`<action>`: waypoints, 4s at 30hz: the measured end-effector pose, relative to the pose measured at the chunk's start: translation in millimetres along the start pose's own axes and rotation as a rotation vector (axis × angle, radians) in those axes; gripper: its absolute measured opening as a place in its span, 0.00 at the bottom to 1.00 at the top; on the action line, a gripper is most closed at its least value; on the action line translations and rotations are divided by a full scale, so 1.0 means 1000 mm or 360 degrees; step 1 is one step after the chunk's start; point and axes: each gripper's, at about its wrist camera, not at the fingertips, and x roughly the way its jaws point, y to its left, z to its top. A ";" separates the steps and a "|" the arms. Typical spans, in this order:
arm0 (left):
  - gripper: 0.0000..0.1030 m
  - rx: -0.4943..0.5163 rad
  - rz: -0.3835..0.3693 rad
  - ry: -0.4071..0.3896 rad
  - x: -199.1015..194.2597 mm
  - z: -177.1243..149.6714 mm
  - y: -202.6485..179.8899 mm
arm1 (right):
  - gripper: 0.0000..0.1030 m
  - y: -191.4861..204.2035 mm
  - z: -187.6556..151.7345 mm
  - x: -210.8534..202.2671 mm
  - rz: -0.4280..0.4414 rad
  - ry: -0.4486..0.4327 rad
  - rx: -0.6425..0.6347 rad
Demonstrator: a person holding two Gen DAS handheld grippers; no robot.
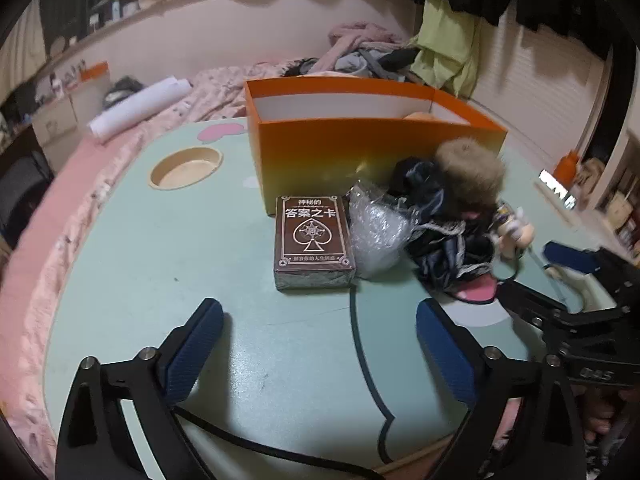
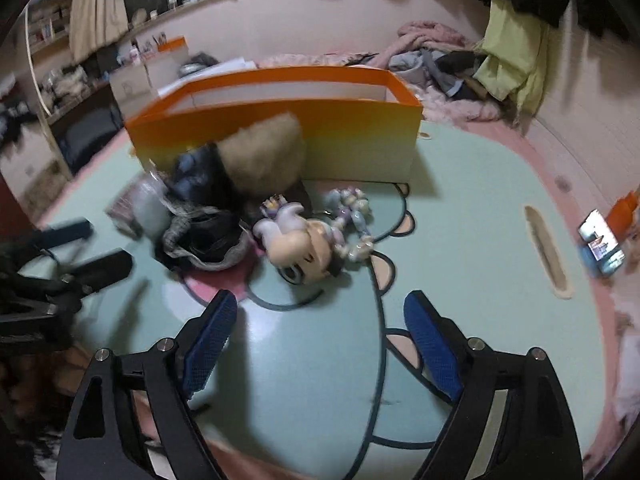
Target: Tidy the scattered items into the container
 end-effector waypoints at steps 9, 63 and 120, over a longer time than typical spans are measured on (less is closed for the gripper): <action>1.00 0.0074 0.0027 -0.0024 0.005 -0.002 -0.003 | 1.00 -0.004 -0.005 0.005 0.0036 -0.0066 -0.0026; 0.33 0.0542 -0.0275 0.0451 0.141 0.211 -0.135 | 1.00 -0.028 -0.011 -0.006 0.0149 -0.0209 0.0170; 1.00 0.0117 0.0022 -0.0019 -0.006 -0.013 -0.020 | 1.00 -0.020 -0.013 -0.005 0.0068 -0.0180 0.0127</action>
